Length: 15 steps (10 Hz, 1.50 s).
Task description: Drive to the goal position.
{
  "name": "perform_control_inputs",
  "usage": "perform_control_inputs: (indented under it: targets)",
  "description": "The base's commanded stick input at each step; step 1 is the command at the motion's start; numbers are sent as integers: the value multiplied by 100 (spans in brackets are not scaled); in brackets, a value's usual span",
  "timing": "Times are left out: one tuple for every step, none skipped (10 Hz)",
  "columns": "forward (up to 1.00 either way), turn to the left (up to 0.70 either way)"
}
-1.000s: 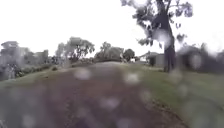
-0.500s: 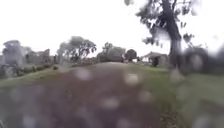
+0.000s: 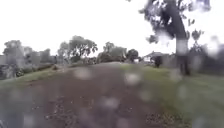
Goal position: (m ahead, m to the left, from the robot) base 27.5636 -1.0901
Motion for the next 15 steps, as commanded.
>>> perform_control_inputs:
  targets:
    - [100,-2]
    - [100,-36]
    - [100,-37]
    - [100,-39]
    - [100,-4]
    - [100,-2]
    - [100,0]
    - [100,0]
    - [100,0]
    - [100,0]
    - [100,0]
    - [100,0]
    - [100,0]
    - [100,0]
    - [100,0]
